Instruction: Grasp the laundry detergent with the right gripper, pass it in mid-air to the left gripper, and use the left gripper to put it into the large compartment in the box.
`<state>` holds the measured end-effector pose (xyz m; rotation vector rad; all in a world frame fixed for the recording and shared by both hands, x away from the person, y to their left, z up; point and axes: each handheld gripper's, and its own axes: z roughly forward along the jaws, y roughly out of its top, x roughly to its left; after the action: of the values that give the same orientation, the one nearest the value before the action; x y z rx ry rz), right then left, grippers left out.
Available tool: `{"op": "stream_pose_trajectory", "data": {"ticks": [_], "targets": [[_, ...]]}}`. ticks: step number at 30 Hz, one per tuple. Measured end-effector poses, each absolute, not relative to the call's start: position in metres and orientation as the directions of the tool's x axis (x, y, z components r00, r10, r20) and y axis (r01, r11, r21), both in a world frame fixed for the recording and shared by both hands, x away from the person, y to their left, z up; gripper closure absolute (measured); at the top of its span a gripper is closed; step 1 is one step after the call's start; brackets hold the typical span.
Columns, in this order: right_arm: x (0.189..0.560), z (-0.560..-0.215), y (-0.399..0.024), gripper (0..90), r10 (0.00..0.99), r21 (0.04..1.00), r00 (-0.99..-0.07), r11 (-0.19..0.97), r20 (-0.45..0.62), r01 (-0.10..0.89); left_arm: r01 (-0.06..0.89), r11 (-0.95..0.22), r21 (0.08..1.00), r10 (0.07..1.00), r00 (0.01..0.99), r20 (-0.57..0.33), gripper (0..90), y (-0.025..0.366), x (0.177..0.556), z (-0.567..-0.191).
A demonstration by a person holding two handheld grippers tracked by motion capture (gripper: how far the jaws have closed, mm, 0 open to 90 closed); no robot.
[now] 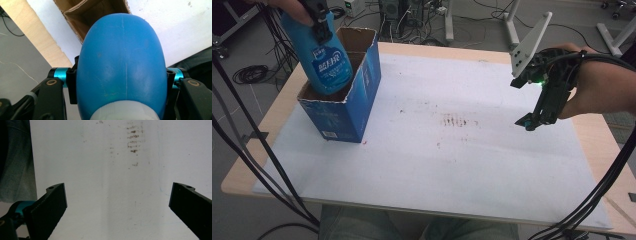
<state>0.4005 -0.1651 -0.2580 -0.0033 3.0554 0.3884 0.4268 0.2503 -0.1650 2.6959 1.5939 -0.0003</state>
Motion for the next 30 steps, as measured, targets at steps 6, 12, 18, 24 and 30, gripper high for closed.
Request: {"op": "stream_pose_trajectory", "data": {"ticks": [6, 12, 18, 24, 30], "targets": [[0.400, -0.262, -0.166, 0.6, 0.009, 0.248, -0.998, 0.969, -0.061, -0.007, 0.818, -0.575, 0.002, 0.818, 0.575, 0.006, 38.7, 0.248, 0.431, -0.195], [0.401, -0.266, -0.166, 0.6, 0.011, 0.243, -0.999, 0.970, -0.053, -0.002, 0.696, -0.718, -0.017, 0.694, 0.718, 0.059, 38.7, 0.241, 0.431, -0.222], [0.403, -0.271, -0.165, 0.6, 0.017, 0.239, -0.999, 0.971, -0.042, 0.006, 0.610, -0.792, -0.032, 0.608, 0.792, 0.060, 38.6, 0.239, 0.433, -0.247], [0.404, -0.276, -0.164, 0.6, 0.014, 0.234, -0.999, 0.972, -0.032, 0.006, 0.585, -0.809, -0.049, 0.584, 0.811, 0.038, 38.6, 0.239, 0.435, -0.267], [0.404, -0.280, -0.162, 0.6, 0.012, 0.232, -1.000, 0.973, -0.026, 0.006, 0.568, -0.821, -0.057, 0.568, 0.823, 0.028, 38.5, 0.239, 0.436, -0.285]]}}
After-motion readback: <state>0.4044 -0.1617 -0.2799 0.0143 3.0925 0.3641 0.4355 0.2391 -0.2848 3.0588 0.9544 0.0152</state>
